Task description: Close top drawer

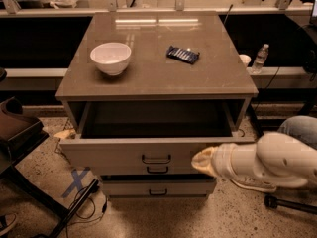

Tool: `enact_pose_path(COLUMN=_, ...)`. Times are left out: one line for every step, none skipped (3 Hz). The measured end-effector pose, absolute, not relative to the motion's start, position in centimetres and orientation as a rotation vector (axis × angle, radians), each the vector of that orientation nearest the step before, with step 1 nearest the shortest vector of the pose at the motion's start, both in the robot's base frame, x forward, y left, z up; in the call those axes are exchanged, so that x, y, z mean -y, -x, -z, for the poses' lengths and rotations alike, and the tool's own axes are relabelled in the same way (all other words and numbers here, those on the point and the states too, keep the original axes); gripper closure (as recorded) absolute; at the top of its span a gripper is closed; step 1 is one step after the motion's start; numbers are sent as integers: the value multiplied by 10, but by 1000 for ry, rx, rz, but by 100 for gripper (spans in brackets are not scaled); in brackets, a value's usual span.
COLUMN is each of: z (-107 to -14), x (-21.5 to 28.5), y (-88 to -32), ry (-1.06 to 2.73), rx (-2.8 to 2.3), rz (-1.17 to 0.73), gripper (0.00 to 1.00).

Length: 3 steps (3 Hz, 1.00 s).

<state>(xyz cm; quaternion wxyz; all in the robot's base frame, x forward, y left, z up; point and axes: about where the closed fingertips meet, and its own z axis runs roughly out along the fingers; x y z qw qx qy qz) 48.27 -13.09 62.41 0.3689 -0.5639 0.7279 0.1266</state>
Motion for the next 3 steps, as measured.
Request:
enact_pose_path(z=-629, x=138, y=-562, ry=1401, rx=-1864, rz=-260, gripper=100)
enact_pose_path(z=-630, x=128, y=-592, ry=1390, rx=-1839, rz=-262, gripper=100)
enact_pose_path(z=-630, x=128, y=-592, ry=1390, rx=-1839, rz=-262, gripper=100)
